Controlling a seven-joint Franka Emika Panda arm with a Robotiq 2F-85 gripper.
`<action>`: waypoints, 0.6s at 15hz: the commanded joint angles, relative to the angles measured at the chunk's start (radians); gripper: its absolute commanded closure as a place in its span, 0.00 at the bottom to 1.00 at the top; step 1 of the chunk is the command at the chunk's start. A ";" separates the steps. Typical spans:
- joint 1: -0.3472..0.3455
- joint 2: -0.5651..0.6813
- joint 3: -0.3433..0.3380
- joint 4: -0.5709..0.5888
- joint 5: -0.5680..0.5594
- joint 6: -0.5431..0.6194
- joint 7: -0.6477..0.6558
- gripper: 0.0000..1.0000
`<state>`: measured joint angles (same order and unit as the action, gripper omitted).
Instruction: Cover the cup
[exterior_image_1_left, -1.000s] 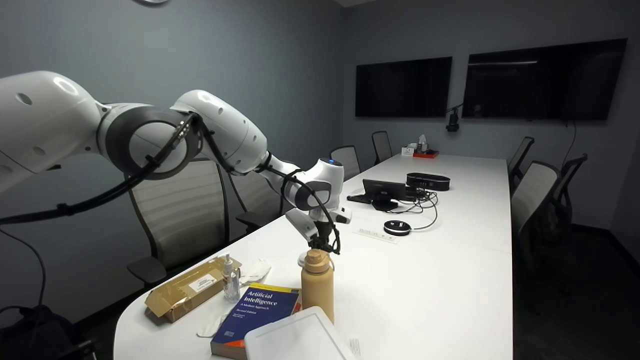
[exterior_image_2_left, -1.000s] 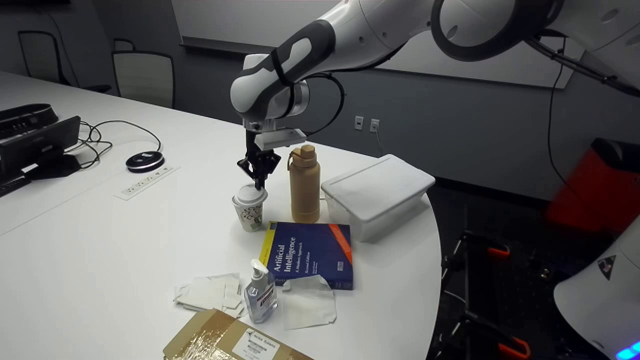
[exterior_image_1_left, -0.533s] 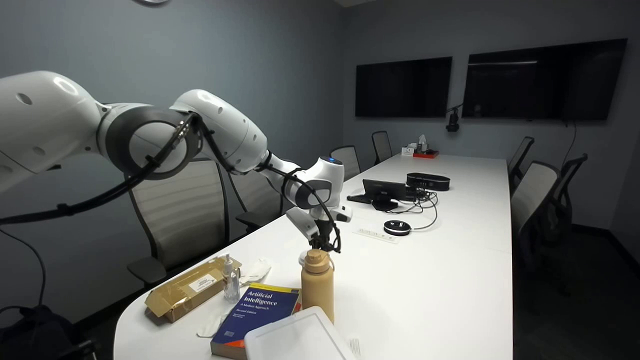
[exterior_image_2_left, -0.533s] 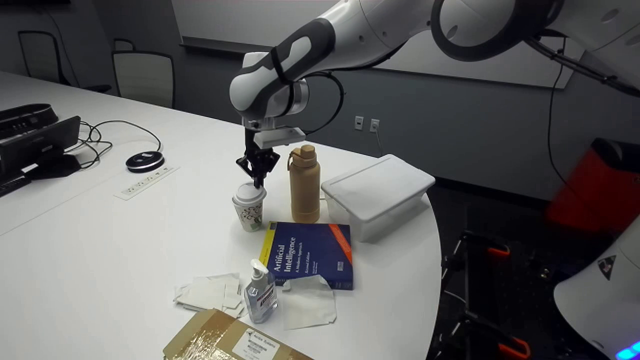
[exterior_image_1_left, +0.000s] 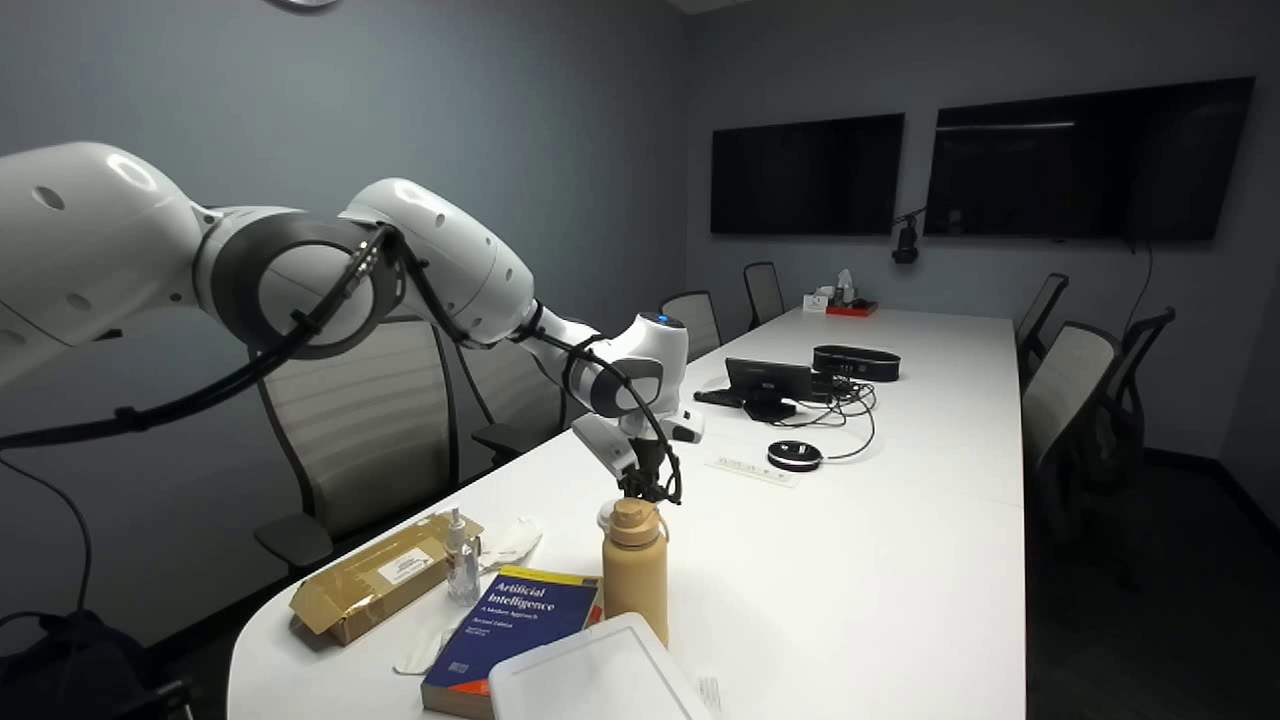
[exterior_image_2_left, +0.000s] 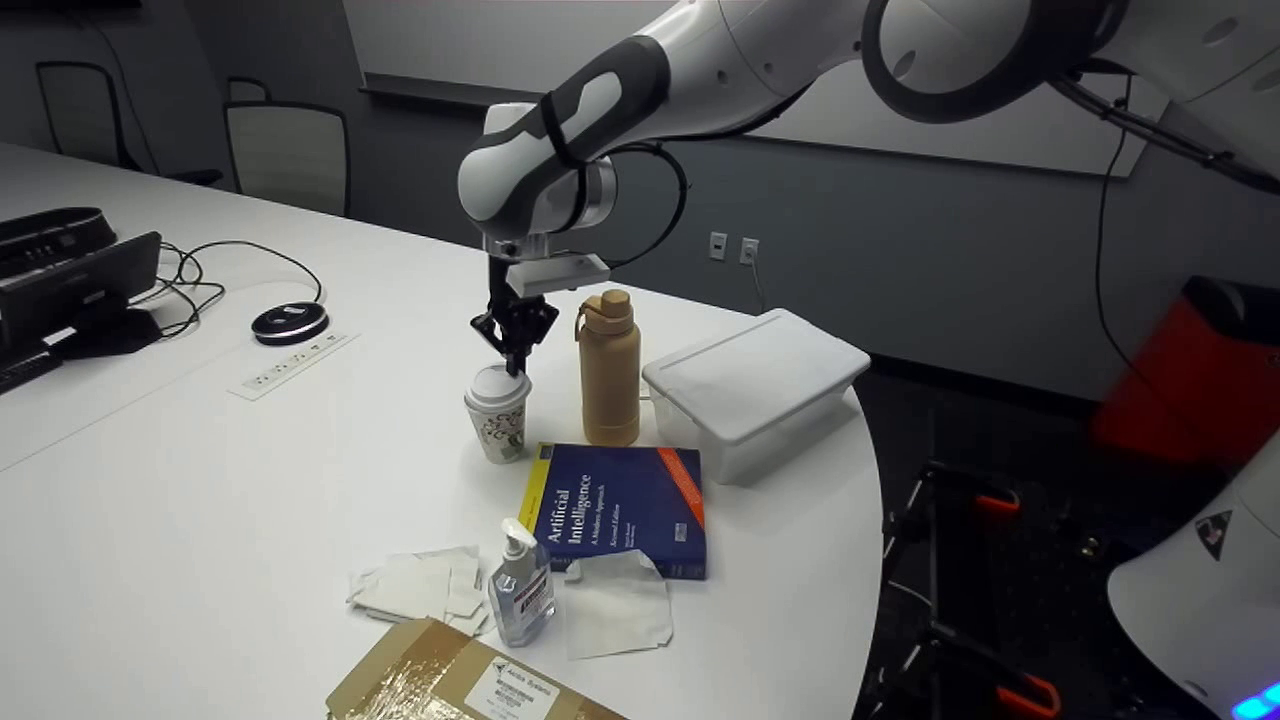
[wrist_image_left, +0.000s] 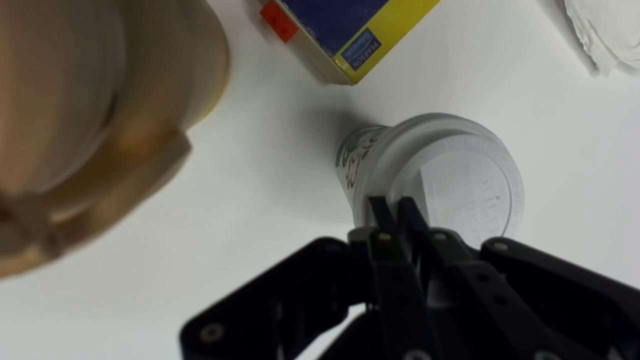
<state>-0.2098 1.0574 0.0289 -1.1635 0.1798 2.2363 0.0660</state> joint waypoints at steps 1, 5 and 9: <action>0.011 0.002 -0.009 0.011 0.016 -0.009 0.015 0.98; 0.010 0.013 -0.007 0.021 0.017 -0.010 0.012 0.98; 0.009 0.026 -0.006 0.035 0.016 -0.016 0.010 0.98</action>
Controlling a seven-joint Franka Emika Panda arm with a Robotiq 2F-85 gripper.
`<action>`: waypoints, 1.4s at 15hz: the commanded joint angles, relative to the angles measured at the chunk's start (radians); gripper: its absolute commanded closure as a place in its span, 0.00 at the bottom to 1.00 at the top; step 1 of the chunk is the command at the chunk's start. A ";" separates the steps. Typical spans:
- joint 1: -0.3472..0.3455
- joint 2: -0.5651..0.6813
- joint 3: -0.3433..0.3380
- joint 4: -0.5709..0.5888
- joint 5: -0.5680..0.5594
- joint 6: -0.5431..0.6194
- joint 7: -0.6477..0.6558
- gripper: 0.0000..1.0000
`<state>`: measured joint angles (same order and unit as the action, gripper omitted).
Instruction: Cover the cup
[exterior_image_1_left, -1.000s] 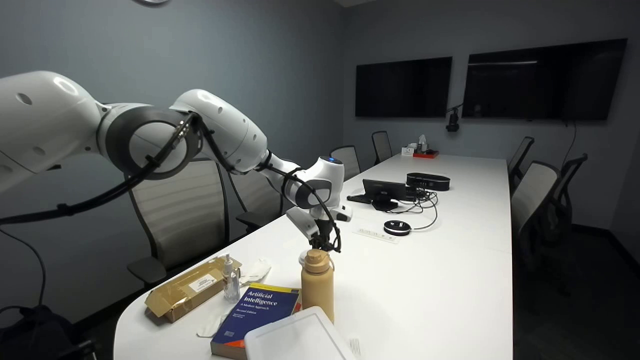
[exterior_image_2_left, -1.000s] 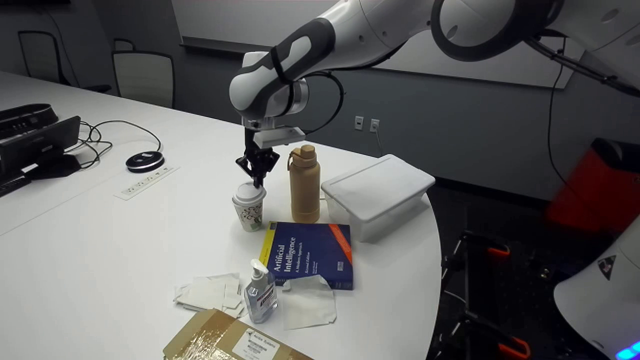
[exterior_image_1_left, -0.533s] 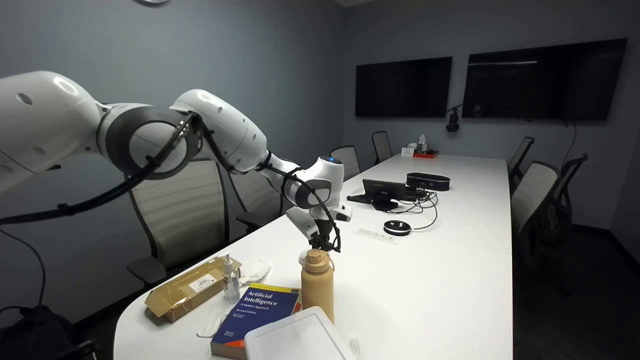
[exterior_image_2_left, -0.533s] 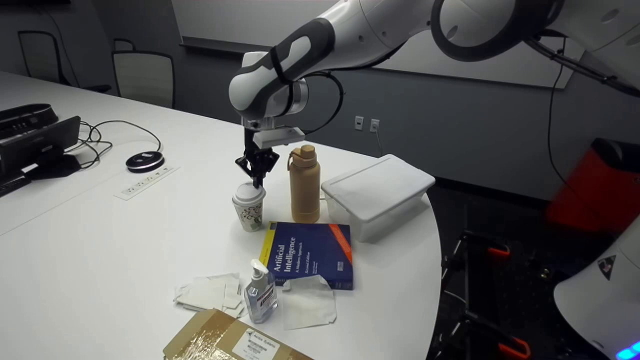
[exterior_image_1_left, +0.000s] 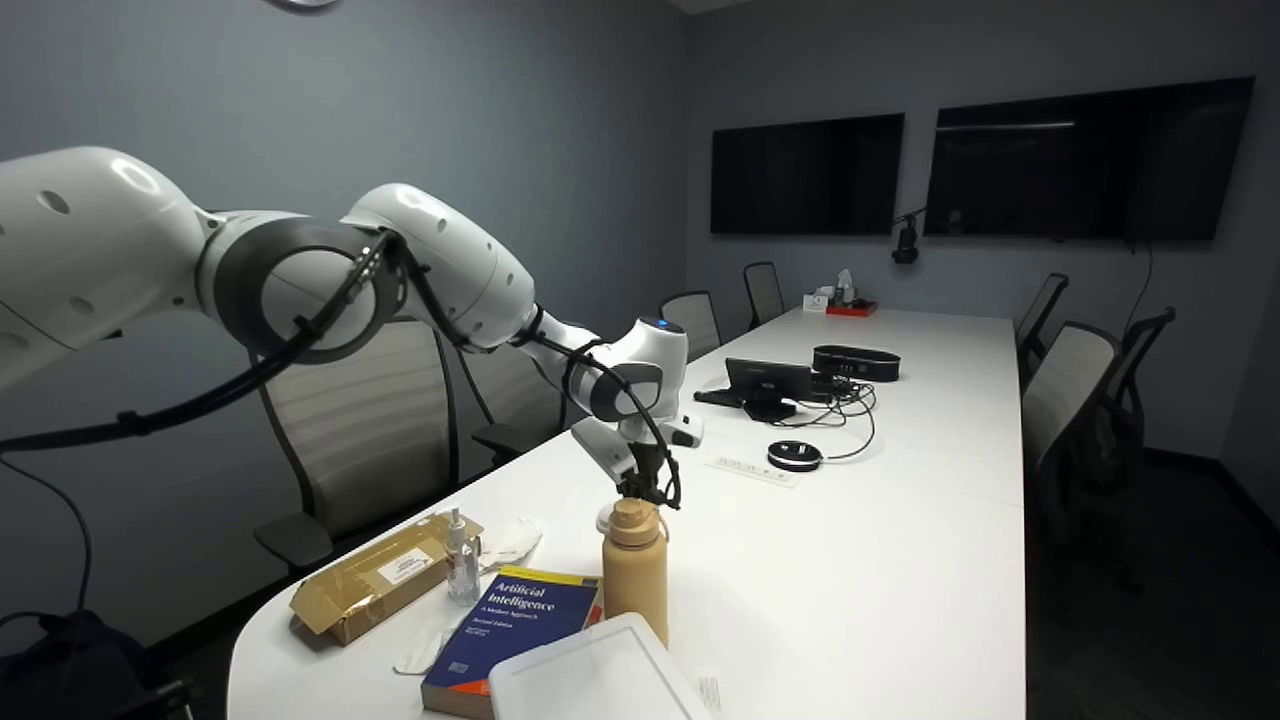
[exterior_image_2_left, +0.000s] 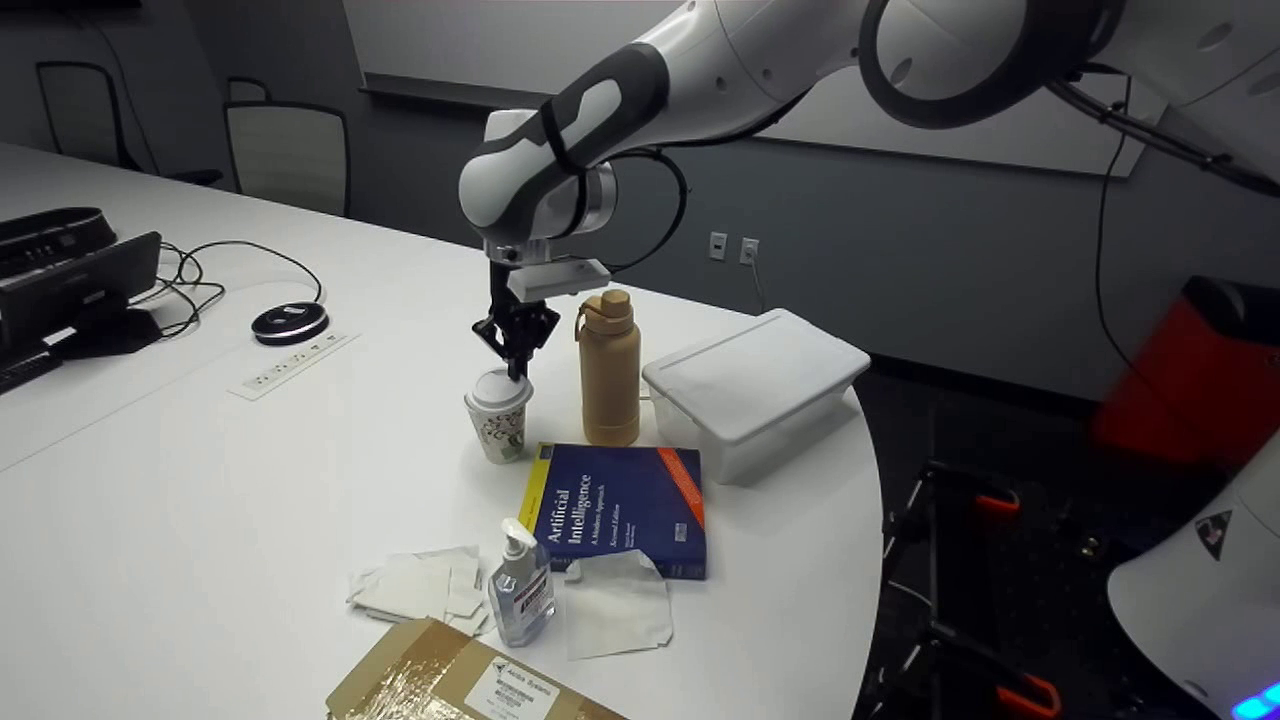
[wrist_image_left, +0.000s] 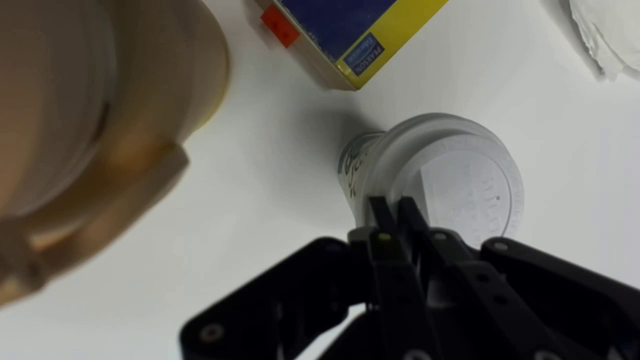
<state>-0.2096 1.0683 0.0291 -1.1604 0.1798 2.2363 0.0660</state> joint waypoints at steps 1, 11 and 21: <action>0.009 0.019 -0.006 0.036 0.016 -0.017 0.009 0.98; 0.008 0.060 -0.003 0.100 0.014 -0.029 0.009 0.98; 0.016 0.083 -0.008 0.140 0.007 -0.041 0.016 0.31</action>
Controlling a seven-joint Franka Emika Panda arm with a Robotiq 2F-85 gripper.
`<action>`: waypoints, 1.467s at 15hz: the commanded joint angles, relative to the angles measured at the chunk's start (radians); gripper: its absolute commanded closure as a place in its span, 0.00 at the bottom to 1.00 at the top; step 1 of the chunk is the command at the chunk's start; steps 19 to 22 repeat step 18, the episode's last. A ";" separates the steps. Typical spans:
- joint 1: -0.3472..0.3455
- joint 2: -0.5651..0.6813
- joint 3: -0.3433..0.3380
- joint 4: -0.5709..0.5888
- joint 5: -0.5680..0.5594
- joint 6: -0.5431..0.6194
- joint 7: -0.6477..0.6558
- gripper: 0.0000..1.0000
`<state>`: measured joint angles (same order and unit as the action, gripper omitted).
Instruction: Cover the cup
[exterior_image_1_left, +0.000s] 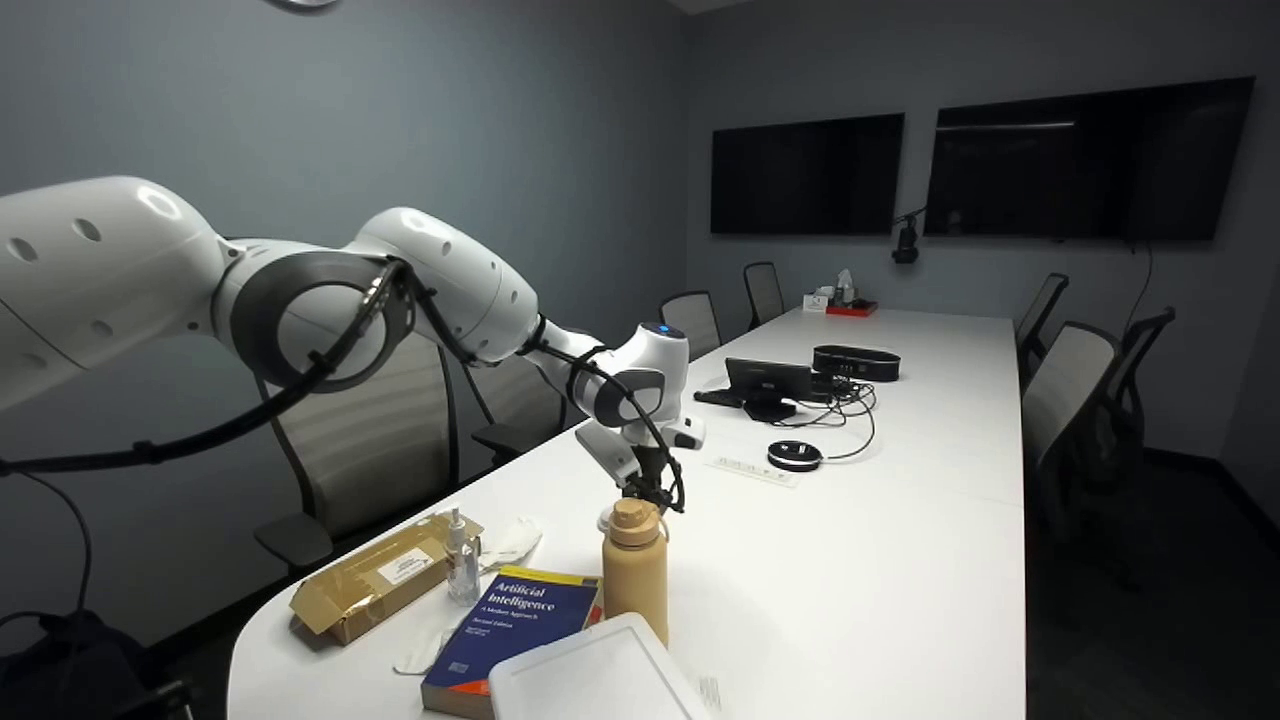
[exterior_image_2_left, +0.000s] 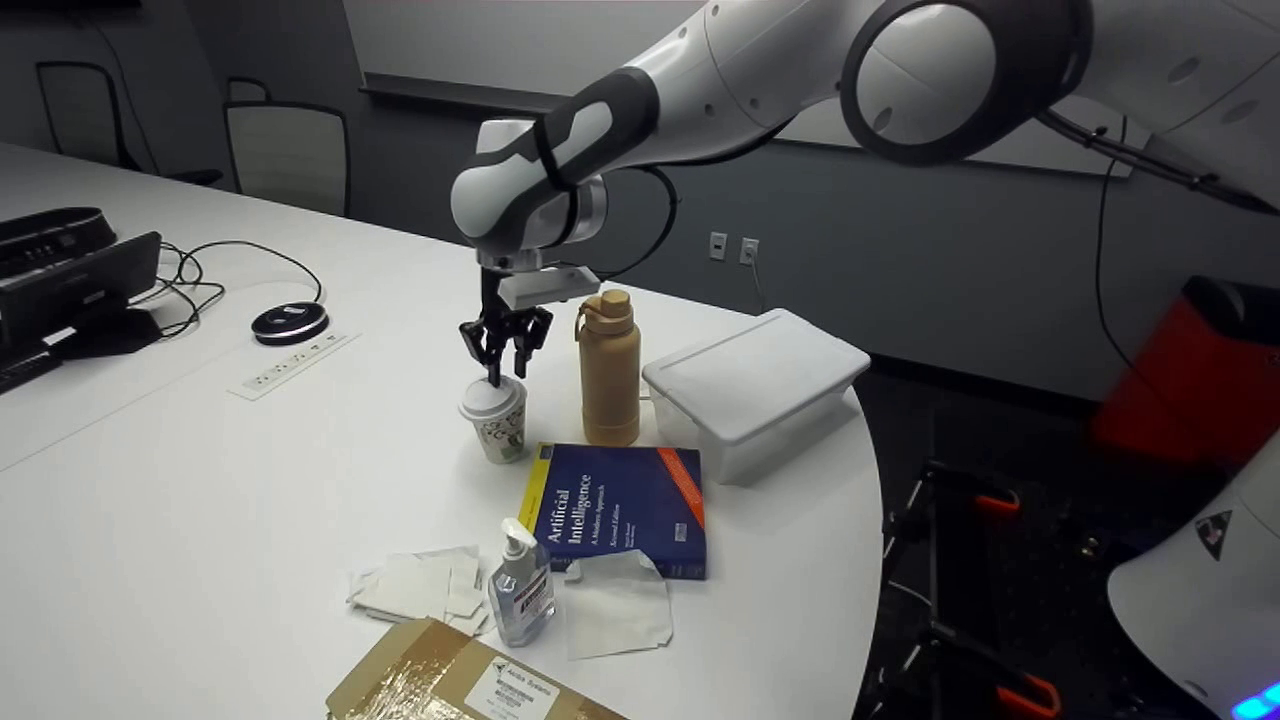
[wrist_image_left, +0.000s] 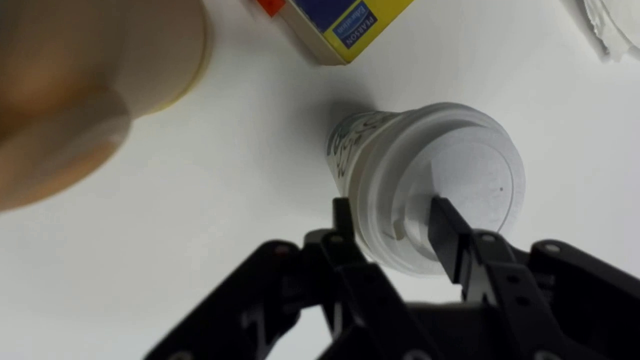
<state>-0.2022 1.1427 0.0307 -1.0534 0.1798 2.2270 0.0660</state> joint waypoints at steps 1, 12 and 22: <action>0.008 0.008 -0.009 0.034 0.008 -0.031 0.016 0.22; 0.059 -0.084 -0.034 0.020 -0.041 -0.089 0.032 0.00; 0.144 -0.195 -0.081 0.022 -0.137 -0.244 0.054 0.00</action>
